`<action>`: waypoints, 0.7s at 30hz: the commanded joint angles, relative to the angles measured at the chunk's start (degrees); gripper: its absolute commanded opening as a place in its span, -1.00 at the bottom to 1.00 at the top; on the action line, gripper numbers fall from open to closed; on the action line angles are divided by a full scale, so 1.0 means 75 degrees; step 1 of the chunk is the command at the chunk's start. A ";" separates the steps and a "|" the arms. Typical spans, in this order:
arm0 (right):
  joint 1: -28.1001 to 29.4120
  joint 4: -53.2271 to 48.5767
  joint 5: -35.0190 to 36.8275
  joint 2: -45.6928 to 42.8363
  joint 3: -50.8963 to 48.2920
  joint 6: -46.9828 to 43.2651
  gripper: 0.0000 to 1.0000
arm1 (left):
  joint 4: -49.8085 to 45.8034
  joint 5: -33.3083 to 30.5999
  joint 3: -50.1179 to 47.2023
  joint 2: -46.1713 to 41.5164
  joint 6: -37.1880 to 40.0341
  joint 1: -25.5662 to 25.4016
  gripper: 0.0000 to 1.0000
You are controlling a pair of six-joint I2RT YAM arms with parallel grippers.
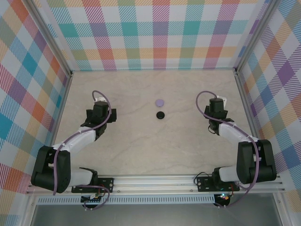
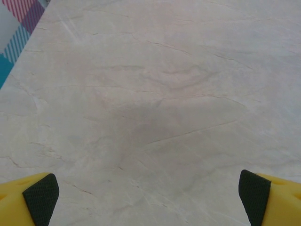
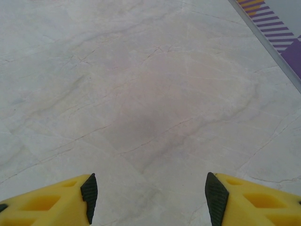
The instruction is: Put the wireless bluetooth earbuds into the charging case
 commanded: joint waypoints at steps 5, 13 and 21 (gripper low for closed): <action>-0.0449 0.2179 -0.1450 0.0234 -0.0638 -0.0393 0.34 | 0.1832 -0.0083 -0.0745 0.0103 0.0539 0.0367 1.00; -0.0505 0.3207 -0.1910 0.0242 -0.1053 -0.0953 0.36 | 0.3594 0.1240 -0.1625 0.0292 0.0750 0.0818 1.00; -0.0516 0.4545 -0.2049 0.0223 -0.1616 -0.1226 0.42 | 0.4965 0.3066 -0.2020 0.0606 0.0023 0.1493 1.00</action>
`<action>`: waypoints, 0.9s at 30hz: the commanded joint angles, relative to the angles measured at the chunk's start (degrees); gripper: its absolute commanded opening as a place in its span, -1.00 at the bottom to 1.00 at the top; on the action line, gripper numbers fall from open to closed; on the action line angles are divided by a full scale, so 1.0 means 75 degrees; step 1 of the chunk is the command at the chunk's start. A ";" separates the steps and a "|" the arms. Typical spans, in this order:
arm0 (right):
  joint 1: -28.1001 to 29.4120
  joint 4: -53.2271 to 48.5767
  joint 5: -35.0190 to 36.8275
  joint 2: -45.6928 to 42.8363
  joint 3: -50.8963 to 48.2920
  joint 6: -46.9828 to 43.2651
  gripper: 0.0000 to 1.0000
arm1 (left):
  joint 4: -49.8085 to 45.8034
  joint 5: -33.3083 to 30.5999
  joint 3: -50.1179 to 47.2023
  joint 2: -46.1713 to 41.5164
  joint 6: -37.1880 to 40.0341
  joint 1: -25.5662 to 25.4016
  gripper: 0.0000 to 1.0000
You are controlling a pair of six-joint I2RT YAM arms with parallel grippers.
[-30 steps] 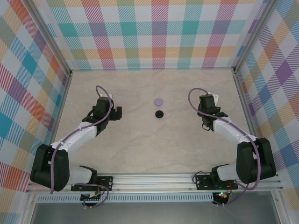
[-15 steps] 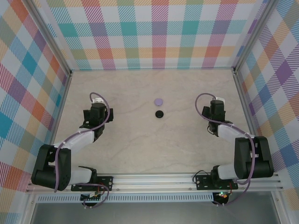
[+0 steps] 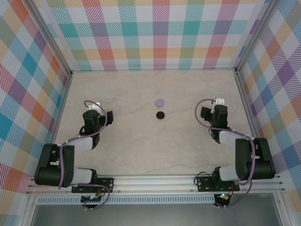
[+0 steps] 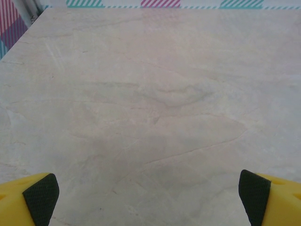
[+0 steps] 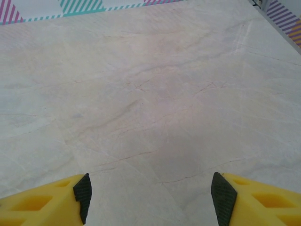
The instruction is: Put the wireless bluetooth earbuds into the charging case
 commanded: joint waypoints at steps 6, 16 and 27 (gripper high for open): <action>-0.0053 0.1052 -0.0616 0.0310 -0.0059 -0.0405 0.45 | 0.2015 0.1334 -0.0393 0.0772 -0.0265 0.0257 1.00; -0.0050 0.1298 -0.0825 0.0764 0.0039 -0.0499 0.50 | 0.2326 0.1391 -0.0277 0.1445 -0.0213 0.0245 1.00; -0.0070 0.2066 -0.0848 0.1044 -0.0268 -0.0500 0.99 | 0.1489 0.0865 0.0300 0.1703 -0.0244 0.0104 1.00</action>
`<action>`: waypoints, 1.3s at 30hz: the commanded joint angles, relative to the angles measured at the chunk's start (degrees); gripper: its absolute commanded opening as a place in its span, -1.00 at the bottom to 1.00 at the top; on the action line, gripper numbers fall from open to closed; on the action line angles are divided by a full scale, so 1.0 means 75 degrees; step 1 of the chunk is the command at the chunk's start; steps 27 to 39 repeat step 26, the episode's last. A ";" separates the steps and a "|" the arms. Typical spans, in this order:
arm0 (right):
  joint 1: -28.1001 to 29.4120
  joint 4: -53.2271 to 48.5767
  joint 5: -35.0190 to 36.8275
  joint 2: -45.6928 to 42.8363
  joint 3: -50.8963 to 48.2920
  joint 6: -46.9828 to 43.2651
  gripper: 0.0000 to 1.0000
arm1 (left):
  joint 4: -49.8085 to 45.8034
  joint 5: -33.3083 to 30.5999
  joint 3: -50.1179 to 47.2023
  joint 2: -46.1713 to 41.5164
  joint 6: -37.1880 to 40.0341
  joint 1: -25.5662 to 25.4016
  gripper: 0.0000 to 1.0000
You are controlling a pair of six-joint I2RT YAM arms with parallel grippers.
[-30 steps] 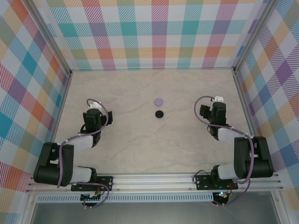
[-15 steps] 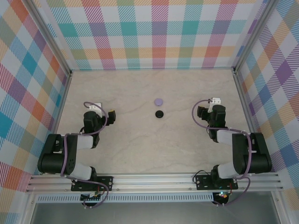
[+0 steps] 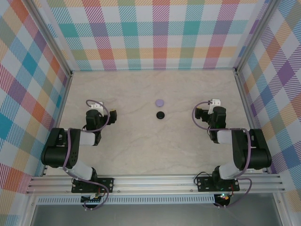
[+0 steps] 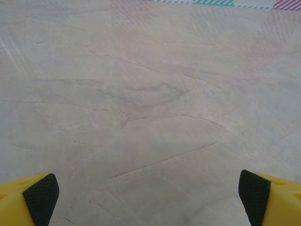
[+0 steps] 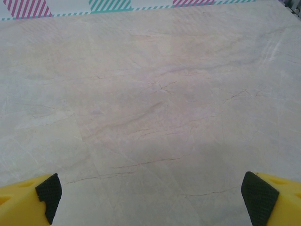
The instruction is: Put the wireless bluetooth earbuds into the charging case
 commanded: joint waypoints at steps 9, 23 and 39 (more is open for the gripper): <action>-0.0046 0.0527 -0.0162 0.0048 -0.0081 -0.0070 1.00 | -0.0107 -0.0100 0.0141 0.0006 -0.0065 -0.0015 1.00; -0.0093 0.0492 -0.0240 0.0048 -0.0058 -0.0049 1.00 | -0.0115 -0.0109 0.0141 0.0000 -0.0060 -0.0023 1.00; -0.0088 0.0493 -0.0248 0.0048 -0.0061 -0.0053 1.00 | -0.0121 -0.0109 0.0141 0.0006 -0.0061 -0.0018 1.00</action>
